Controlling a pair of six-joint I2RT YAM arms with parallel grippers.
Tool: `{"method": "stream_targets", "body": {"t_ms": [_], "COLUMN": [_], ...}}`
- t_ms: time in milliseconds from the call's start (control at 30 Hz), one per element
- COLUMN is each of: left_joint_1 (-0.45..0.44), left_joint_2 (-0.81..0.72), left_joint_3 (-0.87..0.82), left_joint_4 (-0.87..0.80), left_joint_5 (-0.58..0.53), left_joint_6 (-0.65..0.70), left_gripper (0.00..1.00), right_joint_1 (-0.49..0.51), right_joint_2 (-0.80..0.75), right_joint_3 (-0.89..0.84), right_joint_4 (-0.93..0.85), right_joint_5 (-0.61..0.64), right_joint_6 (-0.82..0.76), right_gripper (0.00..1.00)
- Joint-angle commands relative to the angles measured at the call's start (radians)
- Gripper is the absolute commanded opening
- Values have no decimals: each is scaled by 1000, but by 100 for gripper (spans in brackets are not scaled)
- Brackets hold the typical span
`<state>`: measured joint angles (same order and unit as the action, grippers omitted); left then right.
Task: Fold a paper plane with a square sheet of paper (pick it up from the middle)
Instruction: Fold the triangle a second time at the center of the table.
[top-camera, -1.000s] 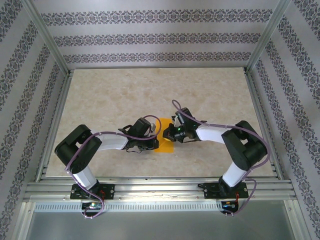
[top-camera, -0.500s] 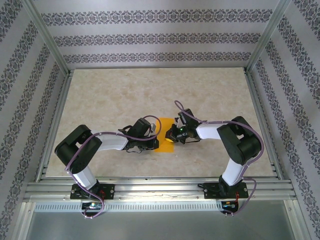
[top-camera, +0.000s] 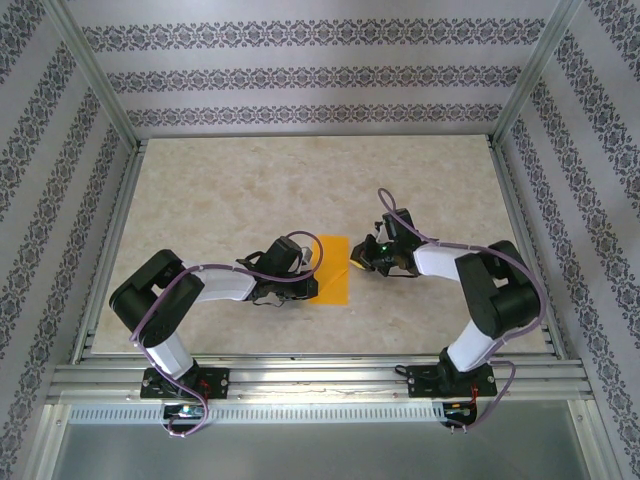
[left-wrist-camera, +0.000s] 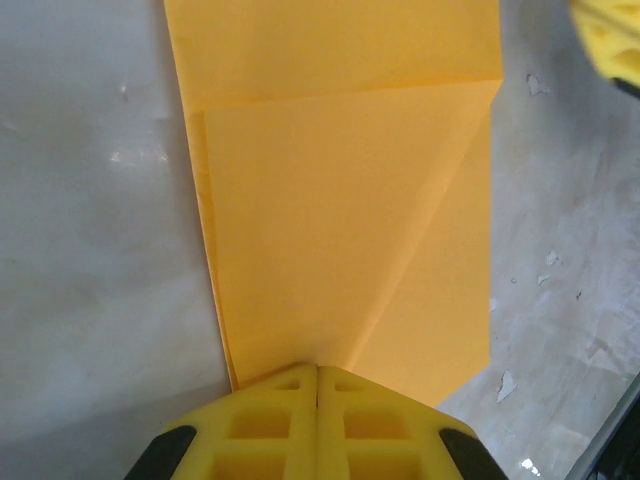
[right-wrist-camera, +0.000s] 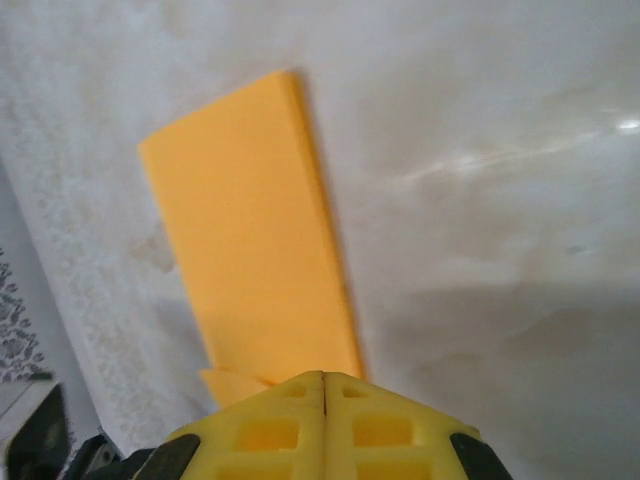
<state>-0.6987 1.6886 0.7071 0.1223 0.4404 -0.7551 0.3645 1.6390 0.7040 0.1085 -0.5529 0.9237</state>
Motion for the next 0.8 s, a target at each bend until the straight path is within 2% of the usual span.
{"method": "stream_targets", "body": {"t_ms": [0,167,433,567,767], "left_joint_1": [-9,-9,-9,-9,-10], "left_joint_2": [43,40,30,-10,-43], "left_joint_3": [-45,-38,-39,-20,88], "left_joint_4": [-128,-126,-109,-94,-94], "left_joint_5": [-55,-49,-45,-24,12], "left_joint_6": [19,20,5,-9,-35], "left_gripper": [0,0,0,0,0], "right_joint_1": [52,115,103,105,105], "right_joint_2": [-44,19,116,118,111], "right_joint_3": [16,35,25,9,2], "right_joint_4": [-10,-26,-84,-105,-98], "right_joint_5": [11,-2,53,81,79], "right_joint_6": [-30,1,-15,-28,-22], "right_gripper": [1,0,0,0,0]}}
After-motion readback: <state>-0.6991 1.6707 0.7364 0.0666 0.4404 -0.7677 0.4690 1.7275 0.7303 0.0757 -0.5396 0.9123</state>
